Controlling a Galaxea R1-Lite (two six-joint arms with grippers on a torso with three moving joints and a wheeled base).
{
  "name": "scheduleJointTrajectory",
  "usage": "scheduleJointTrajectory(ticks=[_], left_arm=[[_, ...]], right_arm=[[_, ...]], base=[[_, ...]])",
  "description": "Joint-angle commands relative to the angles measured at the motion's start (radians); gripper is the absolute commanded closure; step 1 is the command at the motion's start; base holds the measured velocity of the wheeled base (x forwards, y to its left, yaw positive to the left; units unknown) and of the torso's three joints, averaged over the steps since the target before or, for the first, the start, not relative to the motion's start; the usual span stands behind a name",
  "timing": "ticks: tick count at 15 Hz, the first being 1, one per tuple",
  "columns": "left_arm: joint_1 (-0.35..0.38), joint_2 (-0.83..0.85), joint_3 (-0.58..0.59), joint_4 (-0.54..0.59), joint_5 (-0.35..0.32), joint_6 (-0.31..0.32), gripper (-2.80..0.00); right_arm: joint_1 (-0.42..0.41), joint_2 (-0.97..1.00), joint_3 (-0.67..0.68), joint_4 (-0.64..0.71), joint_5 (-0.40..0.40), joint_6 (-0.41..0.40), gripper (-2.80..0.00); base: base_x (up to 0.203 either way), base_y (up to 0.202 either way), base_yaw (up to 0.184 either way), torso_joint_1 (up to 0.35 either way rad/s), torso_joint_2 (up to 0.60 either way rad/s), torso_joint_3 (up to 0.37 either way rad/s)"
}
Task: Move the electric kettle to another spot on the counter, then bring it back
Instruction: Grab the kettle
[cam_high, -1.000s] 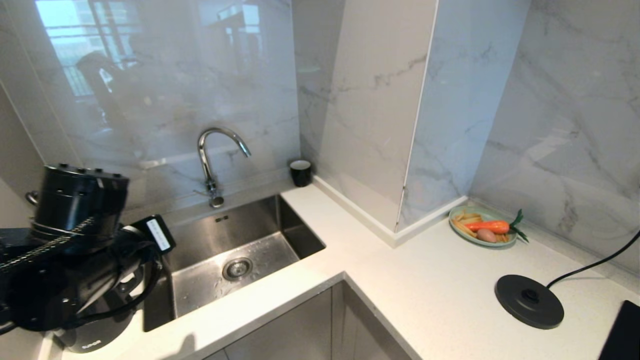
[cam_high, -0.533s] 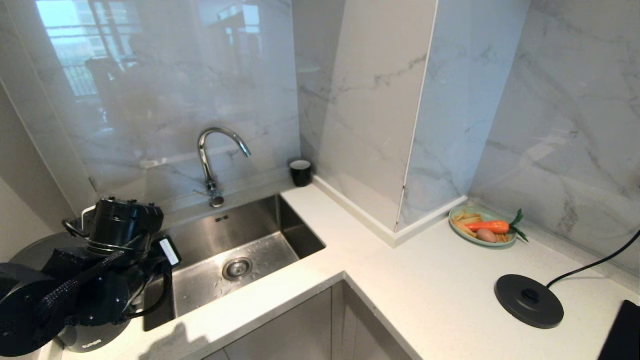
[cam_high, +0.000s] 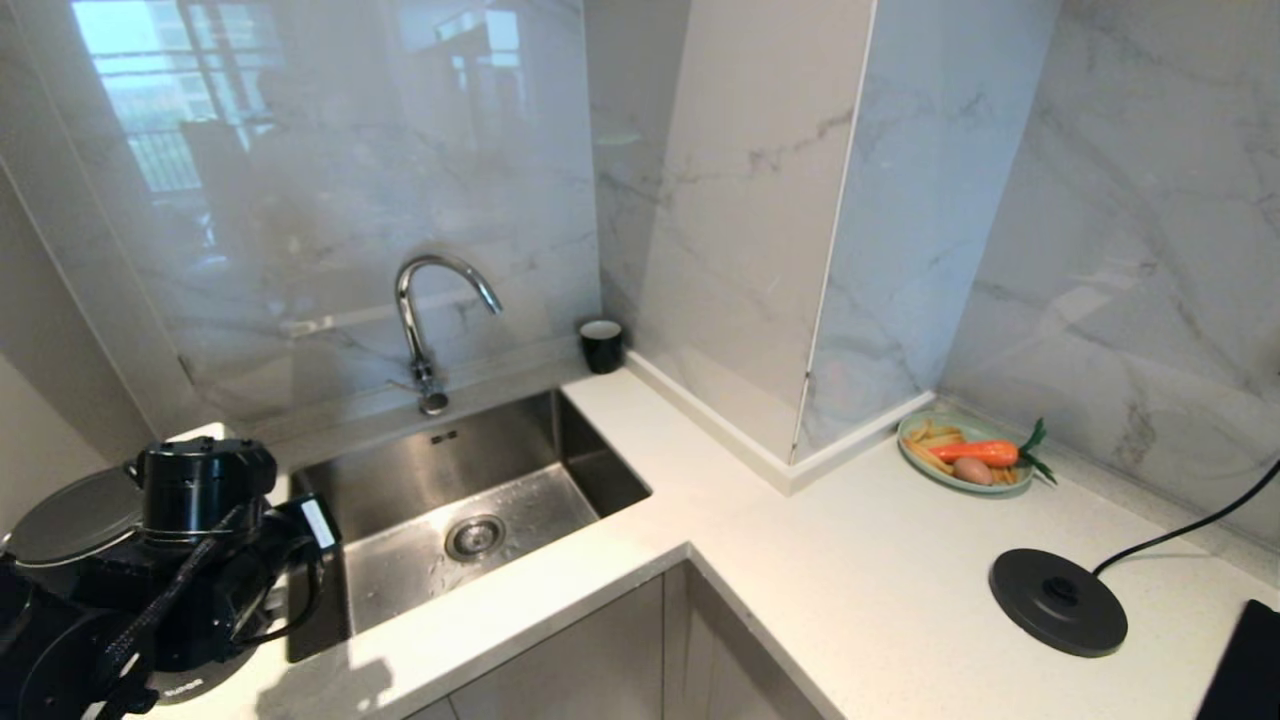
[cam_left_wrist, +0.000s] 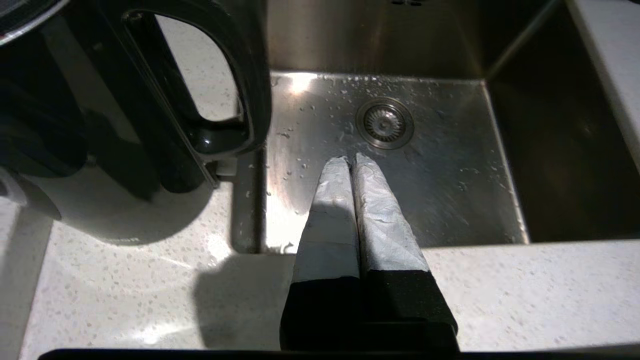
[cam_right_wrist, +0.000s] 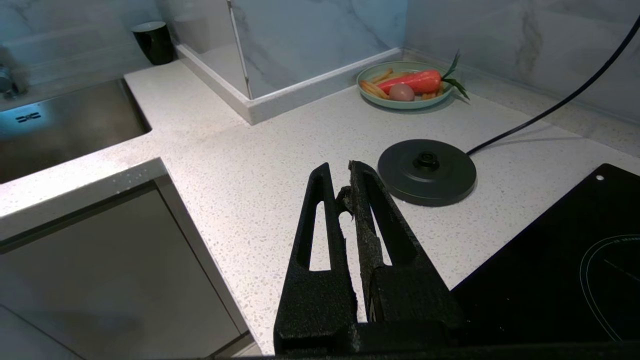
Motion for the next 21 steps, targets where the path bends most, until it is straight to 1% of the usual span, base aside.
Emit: scheduleJointTrajectory(ticks=[1, 2, 3, 7, 9, 12, 16, 17, 21], left_arm=[[0.039, 0.078, 0.007, -0.056, 0.003, 0.020, 0.00], [0.044, 0.101, 0.008, -0.075, 0.003, 0.028, 0.00], [0.043, 0.109, 0.008, -0.079, 0.003, 0.029, -2.80], [0.056, 0.133, -0.012, -0.082, 0.006, 0.026, -2.80], [0.080, 0.146, -0.024, -0.082, 0.005, 0.024, -2.80], [0.120, 0.204, -0.079, -0.082, 0.003, 0.026, -2.80], [0.125, 0.256, -0.121, -0.090, 0.003, 0.028, -2.80], [0.125, 0.270, -0.129, -0.111, 0.002, 0.031, -2.80], [0.130, 0.318, -0.129, -0.218, 0.003, 0.085, -2.80]], right_arm=[[0.000, 0.002, 0.000, 0.000, 0.000, 0.000, 0.00], [0.000, 0.002, 0.000, 0.000, 0.000, 0.000, 0.00], [0.000, 0.002, 0.000, 0.000, 0.000, 0.000, 0.00], [0.000, 0.002, 0.000, 0.000, 0.000, 0.000, 0.00], [0.000, 0.002, 0.000, 0.000, 0.000, 0.000, 0.00], [0.000, 0.002, 0.000, 0.000, 0.000, 0.000, 0.00], [0.000, 0.002, 0.000, 0.000, 0.000, 0.000, 0.00], [0.000, 0.002, 0.000, 0.000, 0.000, 0.000, 0.00], [0.000, 0.002, 0.000, 0.000, 0.000, 0.000, 0.00]], base=[[0.000, 0.000, 0.000, 0.000, 0.00, 0.000], [0.000, 0.000, 0.000, 0.000, 0.00, 0.000], [0.000, 0.000, 0.000, 0.000, 0.00, 0.000], [0.000, 0.000, 0.000, 0.000, 0.00, 0.000], [0.000, 0.000, 0.000, 0.000, 0.00, 0.000], [0.000, 0.000, 0.000, 0.000, 0.00, 0.000], [0.000, 0.000, 0.000, 0.000, 0.00, 0.000], [0.000, 0.000, 0.000, 0.000, 0.00, 0.000], [0.000, 0.000, 0.000, 0.000, 0.00, 0.000]])
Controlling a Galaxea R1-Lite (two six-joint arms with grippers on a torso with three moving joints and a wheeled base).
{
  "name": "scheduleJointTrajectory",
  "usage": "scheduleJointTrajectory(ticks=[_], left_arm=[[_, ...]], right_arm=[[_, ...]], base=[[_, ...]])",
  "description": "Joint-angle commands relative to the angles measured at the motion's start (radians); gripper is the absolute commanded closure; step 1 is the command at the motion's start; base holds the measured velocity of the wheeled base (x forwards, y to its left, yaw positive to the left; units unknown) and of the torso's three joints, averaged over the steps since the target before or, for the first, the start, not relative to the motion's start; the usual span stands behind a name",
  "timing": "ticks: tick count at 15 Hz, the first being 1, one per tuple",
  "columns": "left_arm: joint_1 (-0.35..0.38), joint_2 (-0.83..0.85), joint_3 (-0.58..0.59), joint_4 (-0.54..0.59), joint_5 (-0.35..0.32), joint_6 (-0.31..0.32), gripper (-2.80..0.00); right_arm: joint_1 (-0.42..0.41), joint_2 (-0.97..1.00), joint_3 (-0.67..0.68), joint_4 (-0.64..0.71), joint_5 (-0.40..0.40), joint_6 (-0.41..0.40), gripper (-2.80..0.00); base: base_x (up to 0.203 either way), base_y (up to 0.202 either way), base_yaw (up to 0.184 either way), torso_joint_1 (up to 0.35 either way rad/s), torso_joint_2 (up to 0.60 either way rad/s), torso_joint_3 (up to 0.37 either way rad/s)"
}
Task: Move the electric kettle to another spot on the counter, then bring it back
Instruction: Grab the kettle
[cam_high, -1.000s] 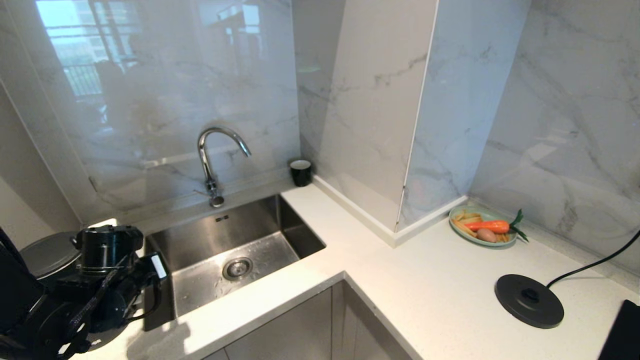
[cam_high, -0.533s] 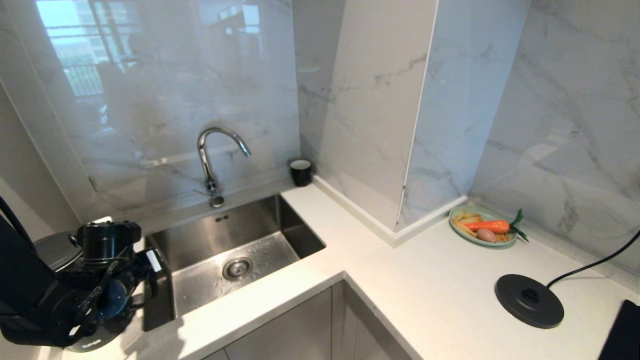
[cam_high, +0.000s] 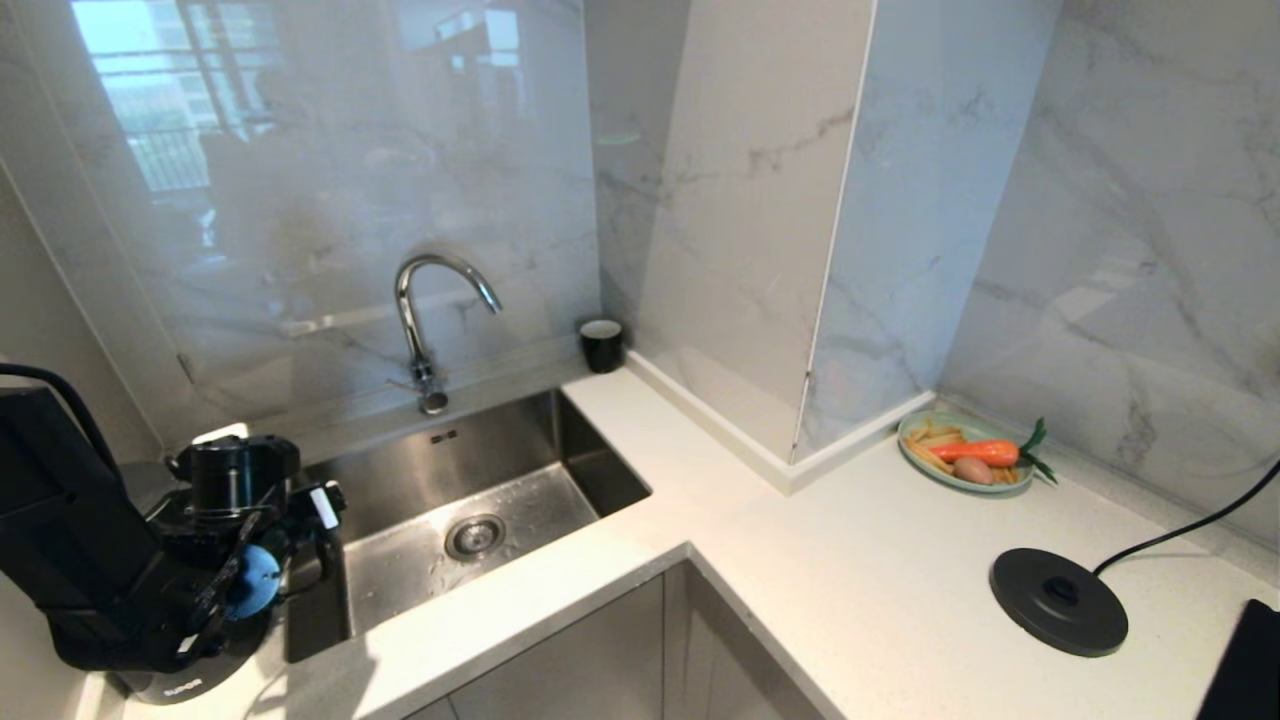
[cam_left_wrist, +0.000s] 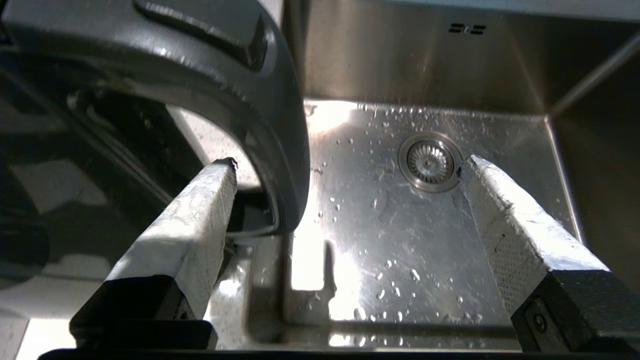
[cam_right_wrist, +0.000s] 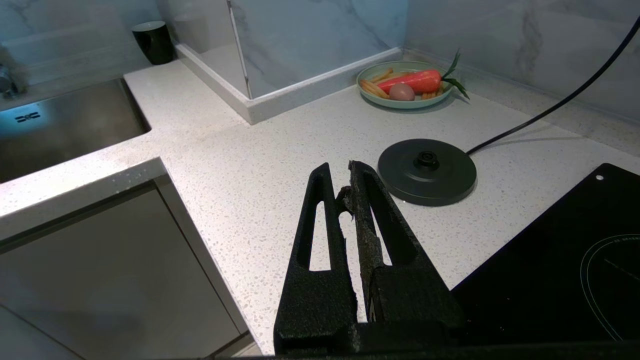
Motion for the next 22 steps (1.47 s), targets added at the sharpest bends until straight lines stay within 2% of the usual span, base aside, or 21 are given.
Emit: scheduleJointTrajectory(ticks=[1, 7, 13, 22], left_arm=[[0.011, 0.026, 0.005, -0.035, 0.004, 0.010, -2.80], [0.044, 0.064, -0.003, -0.050, -0.001, 0.015, -2.80], [0.047, 0.133, -0.029, -0.178, -0.027, 0.030, -2.80], [0.075, 0.212, -0.129, -0.195, -0.024, 0.047, -2.80]], right_arm=[[0.000, 0.002, 0.000, 0.000, 0.000, 0.000, 0.00], [0.000, 0.002, 0.000, 0.000, 0.000, 0.000, 0.00], [0.000, 0.002, 0.000, 0.000, 0.000, 0.000, 0.00], [0.000, 0.002, 0.000, 0.000, 0.000, 0.000, 0.00]], base=[[0.000, 0.000, 0.000, 0.000, 0.00, 0.000], [0.000, 0.000, 0.000, 0.000, 0.00, 0.000], [0.000, 0.000, 0.000, 0.000, 0.00, 0.000], [0.000, 0.000, 0.000, 0.000, 0.00, 0.000]])
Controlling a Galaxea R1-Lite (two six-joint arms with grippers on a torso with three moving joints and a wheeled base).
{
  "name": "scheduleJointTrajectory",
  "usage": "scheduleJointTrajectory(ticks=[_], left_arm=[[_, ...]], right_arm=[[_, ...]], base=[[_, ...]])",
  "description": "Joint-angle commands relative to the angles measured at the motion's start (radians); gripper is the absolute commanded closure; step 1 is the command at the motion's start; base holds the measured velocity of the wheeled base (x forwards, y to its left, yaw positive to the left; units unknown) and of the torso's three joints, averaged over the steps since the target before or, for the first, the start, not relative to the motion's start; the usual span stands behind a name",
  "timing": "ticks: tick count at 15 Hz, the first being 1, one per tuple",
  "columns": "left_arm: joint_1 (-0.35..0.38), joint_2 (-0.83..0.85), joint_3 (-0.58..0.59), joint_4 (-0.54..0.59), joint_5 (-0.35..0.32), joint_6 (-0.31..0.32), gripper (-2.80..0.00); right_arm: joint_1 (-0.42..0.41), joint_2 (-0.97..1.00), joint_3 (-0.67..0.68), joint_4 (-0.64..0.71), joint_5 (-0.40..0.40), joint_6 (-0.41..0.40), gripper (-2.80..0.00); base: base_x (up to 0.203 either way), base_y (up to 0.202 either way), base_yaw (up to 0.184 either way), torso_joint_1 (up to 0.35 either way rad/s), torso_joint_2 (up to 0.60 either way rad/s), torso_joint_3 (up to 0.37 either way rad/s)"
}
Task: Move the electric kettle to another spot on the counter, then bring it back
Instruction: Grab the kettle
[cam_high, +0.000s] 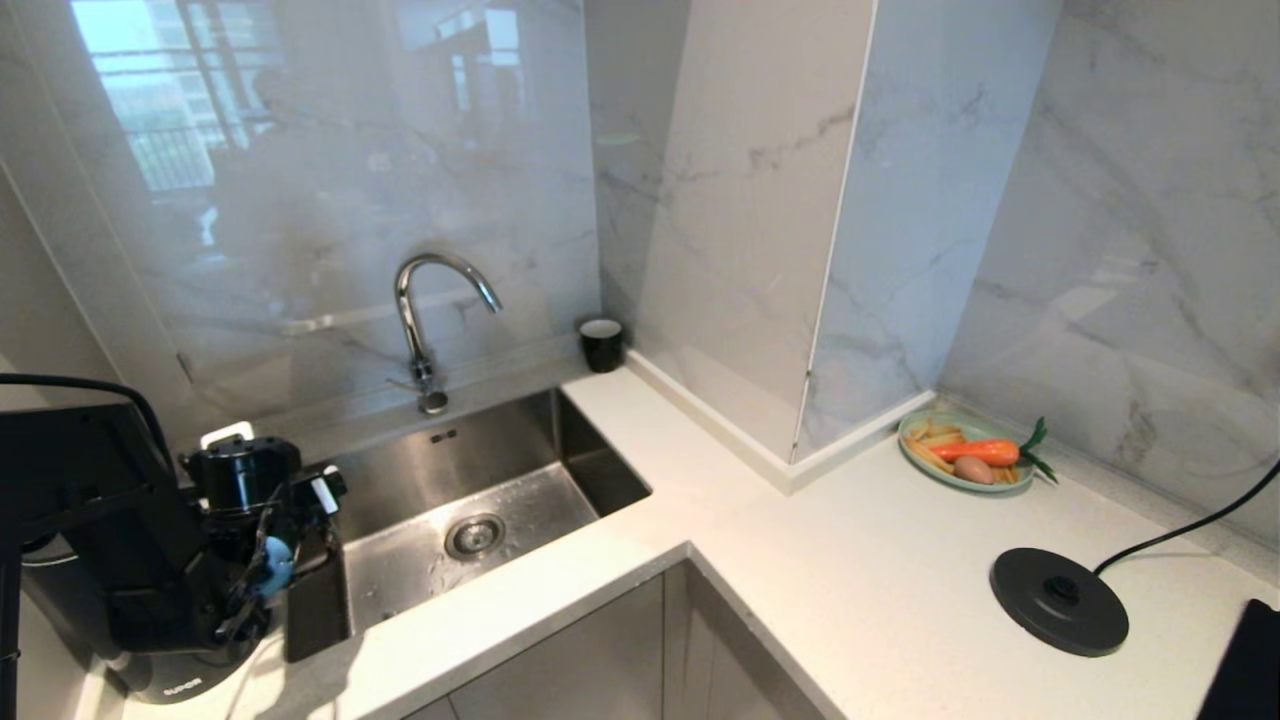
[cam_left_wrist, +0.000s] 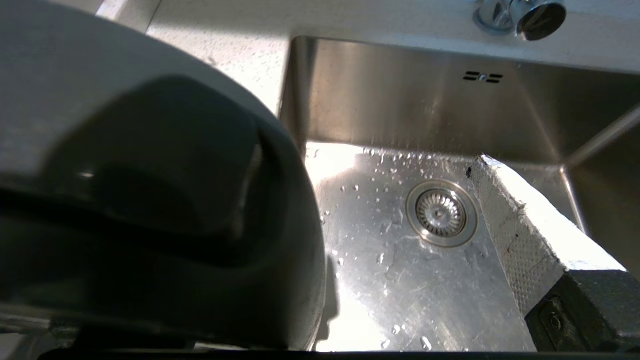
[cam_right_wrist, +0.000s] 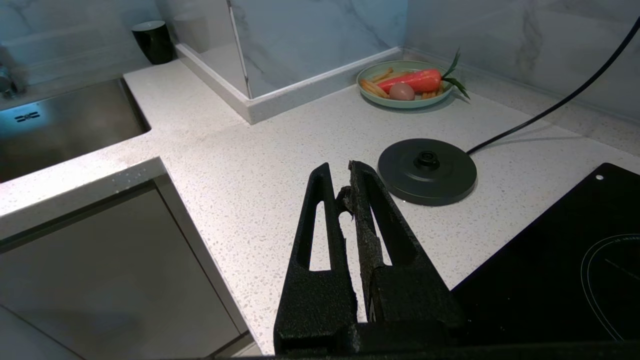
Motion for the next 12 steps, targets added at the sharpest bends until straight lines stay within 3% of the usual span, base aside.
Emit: scheduleJointTrajectory(ticks=[1, 5, 6, 7, 12], left_arm=[[0.002, 0.017, -0.009, -0.019, 0.001, -0.001, -2.80], [0.001, 0.021, -0.015, -0.070, 0.003, 0.025, -2.80], [0.002, 0.021, -0.012, -0.078, 0.003, 0.036, -2.00], [0.003, 0.022, -0.014, -0.079, 0.003, 0.040, 0.00], [0.025, 0.030, -0.017, -0.078, 0.003, 0.041, 0.00]], right_arm=[[0.000, 0.002, 0.000, -0.001, 0.000, 0.000, 0.00], [0.000, 0.002, 0.000, -0.001, 0.000, 0.000, 0.00], [0.000, 0.002, 0.000, -0.001, 0.000, 0.000, 0.00], [0.000, 0.002, 0.000, -0.001, 0.000, 0.000, 0.00], [0.000, 0.002, 0.000, -0.001, 0.000, 0.000, 0.00]], base=[[0.000, 0.000, 0.000, 0.000, 0.00, 0.000], [0.000, 0.000, 0.000, 0.000, 0.00, 0.000], [0.000, 0.000, 0.000, 0.000, 0.00, 0.000], [0.000, 0.000, 0.000, 0.000, 0.00, 0.000], [0.000, 0.000, 0.000, 0.000, 0.00, 0.000]])
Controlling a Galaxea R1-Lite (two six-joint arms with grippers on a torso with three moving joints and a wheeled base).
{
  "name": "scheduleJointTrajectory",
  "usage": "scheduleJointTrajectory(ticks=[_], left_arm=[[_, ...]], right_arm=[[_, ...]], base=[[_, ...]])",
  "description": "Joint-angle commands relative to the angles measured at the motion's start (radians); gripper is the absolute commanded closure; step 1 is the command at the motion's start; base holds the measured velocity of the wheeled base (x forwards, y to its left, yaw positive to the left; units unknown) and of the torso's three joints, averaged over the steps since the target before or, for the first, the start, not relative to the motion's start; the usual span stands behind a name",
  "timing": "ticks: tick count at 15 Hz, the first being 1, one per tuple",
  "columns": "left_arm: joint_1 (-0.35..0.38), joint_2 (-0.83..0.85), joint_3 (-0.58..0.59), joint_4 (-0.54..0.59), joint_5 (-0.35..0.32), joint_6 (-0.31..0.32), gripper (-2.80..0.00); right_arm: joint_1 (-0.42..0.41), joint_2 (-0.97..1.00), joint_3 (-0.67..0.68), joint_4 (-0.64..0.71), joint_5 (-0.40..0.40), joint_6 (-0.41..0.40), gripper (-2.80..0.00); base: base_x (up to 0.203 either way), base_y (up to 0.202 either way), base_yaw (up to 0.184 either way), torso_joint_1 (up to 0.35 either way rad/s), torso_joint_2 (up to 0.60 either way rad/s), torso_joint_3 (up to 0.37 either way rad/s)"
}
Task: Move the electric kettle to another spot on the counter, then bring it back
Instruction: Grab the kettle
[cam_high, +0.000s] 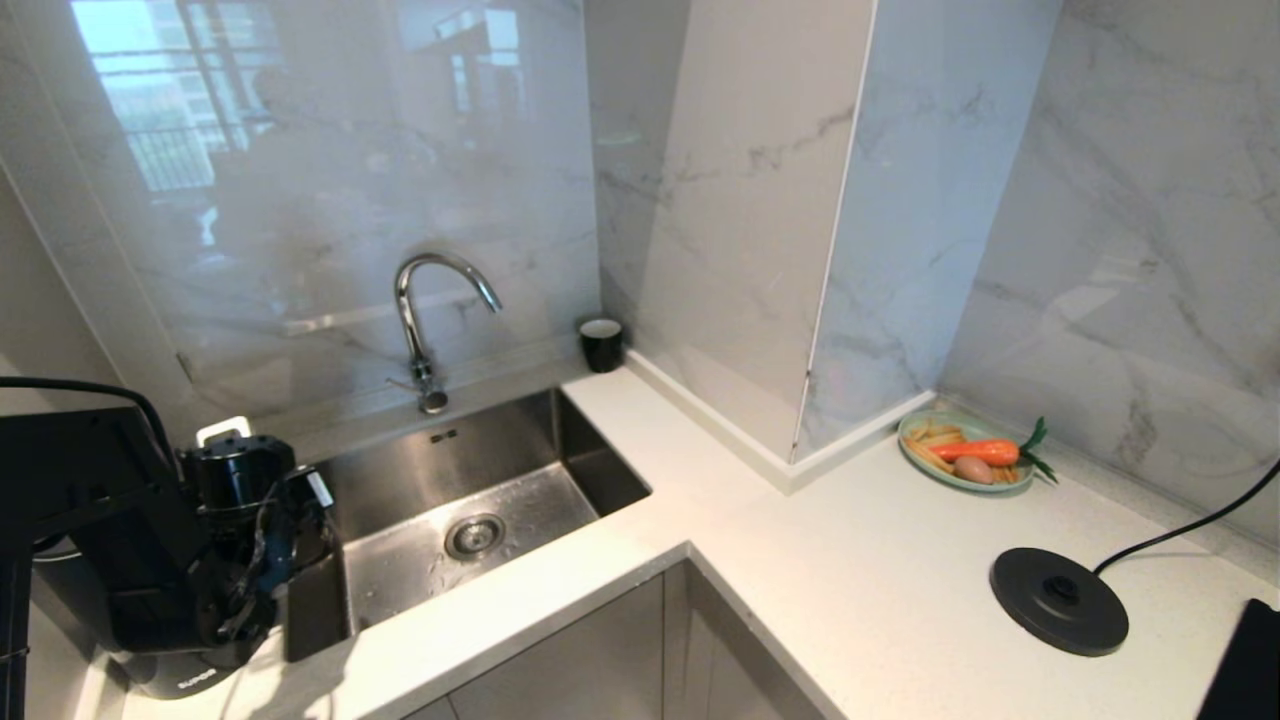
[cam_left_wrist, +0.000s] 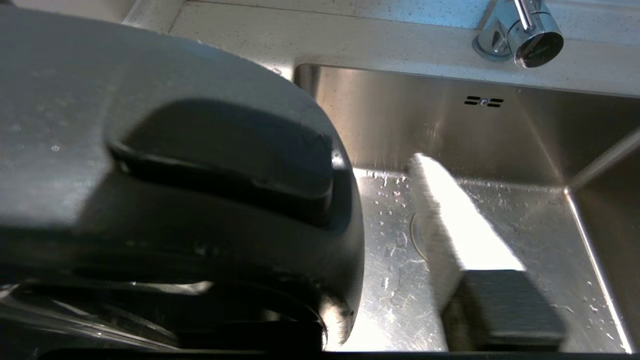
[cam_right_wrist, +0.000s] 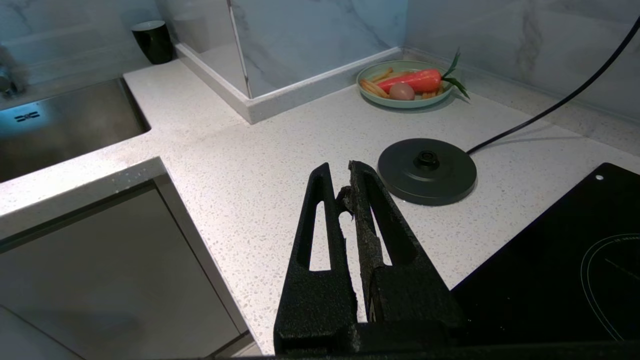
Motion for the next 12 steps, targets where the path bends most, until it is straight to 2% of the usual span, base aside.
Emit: scheduleJointTrajectory(ticks=[1, 12], left_arm=[[0.004, 0.001, 0.001, -0.007, 0.003, -0.002, 0.00], [-0.009, -0.060, 0.038, -0.007, 0.000, -0.001, 0.00]], right_arm=[[0.000, 0.002, 0.000, 0.000, 0.000, 0.000, 0.00], [0.000, 0.002, 0.000, 0.000, 0.000, 0.000, 0.00]], base=[[0.000, 0.000, 0.000, 0.000, 0.00, 0.000], [0.000, 0.000, 0.000, 0.000, 0.00, 0.000]])
